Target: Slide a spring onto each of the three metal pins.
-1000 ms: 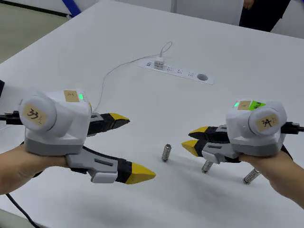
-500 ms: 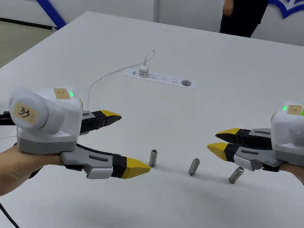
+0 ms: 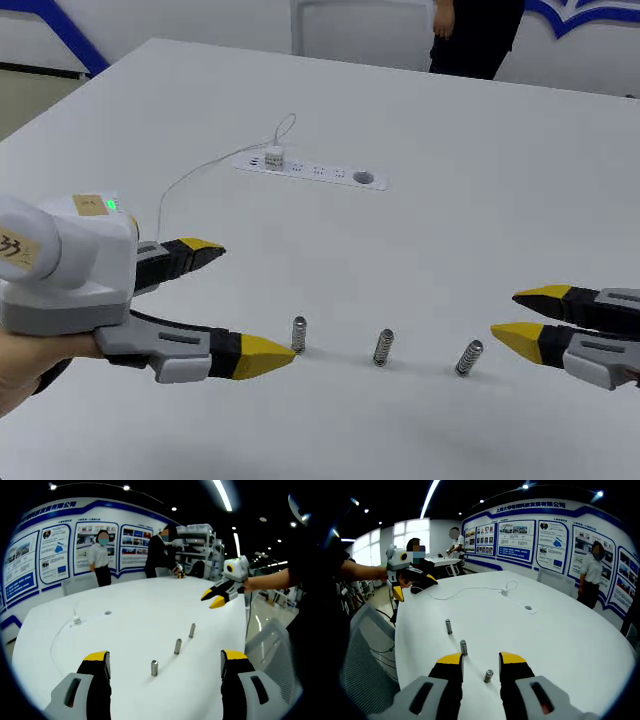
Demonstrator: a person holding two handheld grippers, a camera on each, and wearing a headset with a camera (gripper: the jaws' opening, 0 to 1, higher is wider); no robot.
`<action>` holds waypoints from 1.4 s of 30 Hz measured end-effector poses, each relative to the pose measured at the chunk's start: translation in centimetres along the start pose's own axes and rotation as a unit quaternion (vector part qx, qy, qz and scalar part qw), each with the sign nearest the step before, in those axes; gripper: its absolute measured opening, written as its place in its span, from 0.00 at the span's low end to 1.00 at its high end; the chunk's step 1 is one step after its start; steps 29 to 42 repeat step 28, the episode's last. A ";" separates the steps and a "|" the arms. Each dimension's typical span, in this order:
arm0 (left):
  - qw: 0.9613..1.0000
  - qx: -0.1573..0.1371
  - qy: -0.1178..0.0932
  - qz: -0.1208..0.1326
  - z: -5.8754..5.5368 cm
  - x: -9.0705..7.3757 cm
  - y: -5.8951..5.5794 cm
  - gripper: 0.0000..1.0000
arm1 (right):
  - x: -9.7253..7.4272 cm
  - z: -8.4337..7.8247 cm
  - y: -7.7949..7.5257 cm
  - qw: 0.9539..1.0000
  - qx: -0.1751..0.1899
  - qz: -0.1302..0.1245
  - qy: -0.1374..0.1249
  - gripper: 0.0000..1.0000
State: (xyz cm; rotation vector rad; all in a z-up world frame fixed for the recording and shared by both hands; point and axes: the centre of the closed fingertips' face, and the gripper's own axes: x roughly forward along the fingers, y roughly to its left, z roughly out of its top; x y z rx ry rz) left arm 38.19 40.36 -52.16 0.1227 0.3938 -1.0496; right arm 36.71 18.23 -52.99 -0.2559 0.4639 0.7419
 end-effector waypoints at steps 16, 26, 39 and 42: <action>1.000 0.013 0.010 0.004 0.1 -0.9 -0.3 1.00 | -2.4 -0.2 0.6 0.998 -0.051 0.022 0.021 0.70; 1.000 0.009 0.007 -0.002 0.4 -0.8 -0.8 1.00 | -2.0 -1.4 1.2 0.996 -0.066 0.033 0.048 0.84; 1.000 0.012 0.011 -0.002 0.3 -0.9 -0.9 1.00 | -2.0 -1.4 1.2 0.996 -0.061 0.034 0.047 0.85; 1.000 0.012 0.011 -0.002 0.3 -0.9 -0.9 1.00 | -2.0 -1.4 1.2 0.996 -0.061 0.034 0.047 0.85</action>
